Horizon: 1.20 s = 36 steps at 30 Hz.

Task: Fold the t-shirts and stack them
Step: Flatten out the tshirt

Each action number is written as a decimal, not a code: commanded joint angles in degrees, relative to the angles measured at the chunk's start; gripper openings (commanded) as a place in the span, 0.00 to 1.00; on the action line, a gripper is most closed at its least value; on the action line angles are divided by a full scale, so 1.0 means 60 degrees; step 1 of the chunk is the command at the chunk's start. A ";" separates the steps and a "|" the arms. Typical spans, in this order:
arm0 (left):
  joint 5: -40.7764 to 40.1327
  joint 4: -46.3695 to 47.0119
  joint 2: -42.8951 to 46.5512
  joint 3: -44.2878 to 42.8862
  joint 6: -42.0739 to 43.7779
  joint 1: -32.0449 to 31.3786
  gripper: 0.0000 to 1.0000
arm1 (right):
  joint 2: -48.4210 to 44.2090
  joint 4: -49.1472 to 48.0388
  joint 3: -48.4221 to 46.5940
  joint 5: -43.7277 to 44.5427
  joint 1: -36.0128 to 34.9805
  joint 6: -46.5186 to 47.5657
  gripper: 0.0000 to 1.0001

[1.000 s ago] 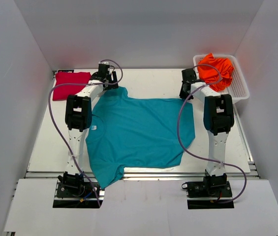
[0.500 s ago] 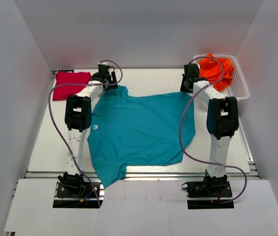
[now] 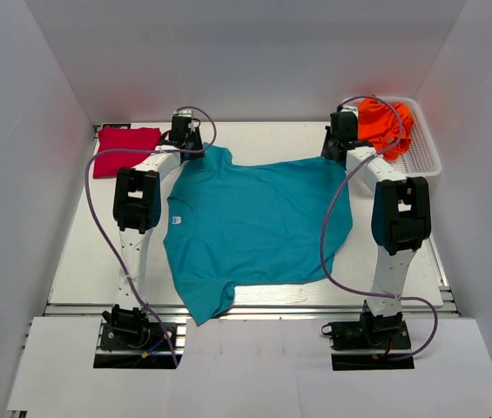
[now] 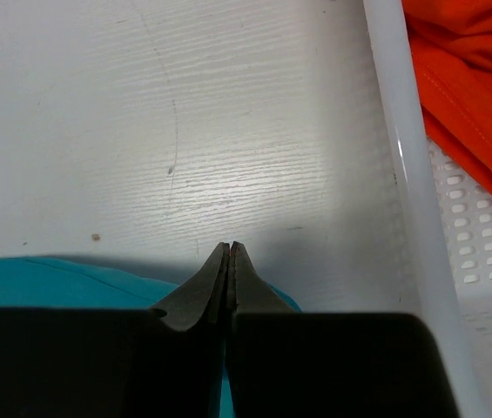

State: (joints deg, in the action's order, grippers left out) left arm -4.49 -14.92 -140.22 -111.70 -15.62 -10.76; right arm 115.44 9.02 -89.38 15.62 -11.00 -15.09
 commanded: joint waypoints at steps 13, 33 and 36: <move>-0.0698 -0.0030 -0.1134 -0.1961 0.1137 -0.0637 0.82 | 0.0052 0.0021 -0.0220 -0.0596 -0.0026 0.0216 0.00; -0.2899 0.2334 0.2747 0.1774 0.1665 -0.1150 0.00 | -0.1380 -0.0828 0.0395 -0.1079 -0.0026 0.0712 0.00; -0.2636 0.3670 0.4585 0.3419 0.1665 -0.1150 0.00 | -0.2216 -0.1091 0.0746 -0.1036 0.0003 0.0859 0.00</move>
State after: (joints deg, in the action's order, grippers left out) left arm -19.73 -4.75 -129.14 -96.44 -5.02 -17.80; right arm 110.32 7.88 -85.27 9.50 -11.00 -12.16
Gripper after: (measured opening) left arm 0.011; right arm 0.008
